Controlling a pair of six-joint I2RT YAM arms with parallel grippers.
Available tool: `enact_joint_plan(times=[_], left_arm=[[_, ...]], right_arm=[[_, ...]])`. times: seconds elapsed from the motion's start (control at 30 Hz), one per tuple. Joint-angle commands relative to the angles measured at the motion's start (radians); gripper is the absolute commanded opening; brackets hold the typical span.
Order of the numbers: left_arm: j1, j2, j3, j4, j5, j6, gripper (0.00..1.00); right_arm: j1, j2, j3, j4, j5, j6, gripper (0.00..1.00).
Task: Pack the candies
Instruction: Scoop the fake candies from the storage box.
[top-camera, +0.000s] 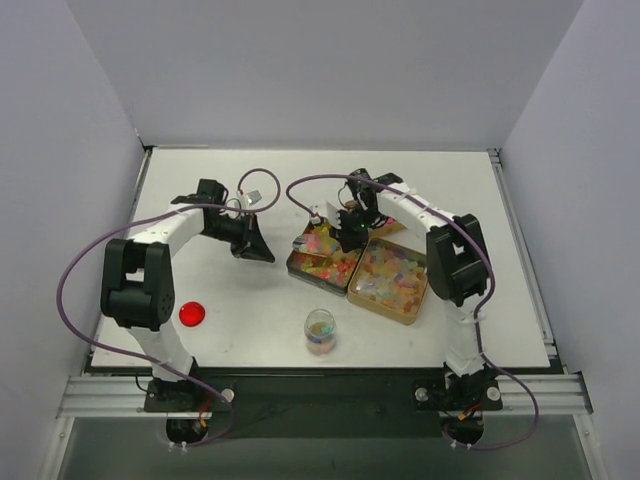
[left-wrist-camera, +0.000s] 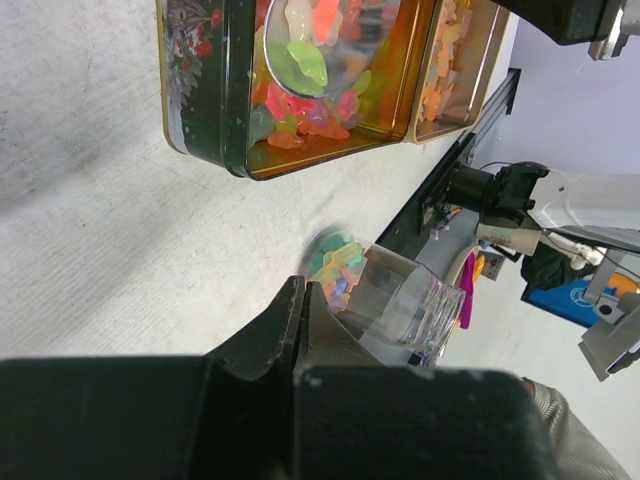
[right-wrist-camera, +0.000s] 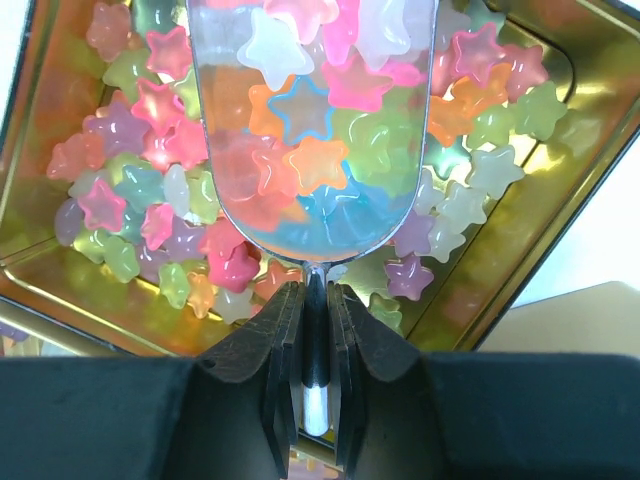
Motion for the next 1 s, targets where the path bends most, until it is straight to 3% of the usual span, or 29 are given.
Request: enact_joint_plan(times=[0.0,0.23,0.5,0.67,0.97], left_arm=[[0.024,-0.028,0.062,-0.061,-0.011,0.095,0.0],[0.047,-0.032,0.098,-0.072,-0.109,0.158,0.0],[0.07,-0.074,0.068,0.017,-0.192,0.082,0.0],[0.091,-0.121,0.082,0.016,-0.213,0.044,0.0],[0.124,-0.296,-0.04,0.088,-0.176,-0.055,0.0]], right_arm=[[-0.027,-0.11,-0.024,-0.006,-0.083,0.005,0.0],[-0.057,-0.282,-0.038,-0.029,-0.066,0.034,0.0],[-0.03,-0.457,-0.064,-0.201,0.009,0.051,0.0],[0.057,-0.56,-0.13,-0.314,0.121,0.033,0.0],[0.266,-0.644,-0.169,-0.517,0.332,0.014,0.0]])
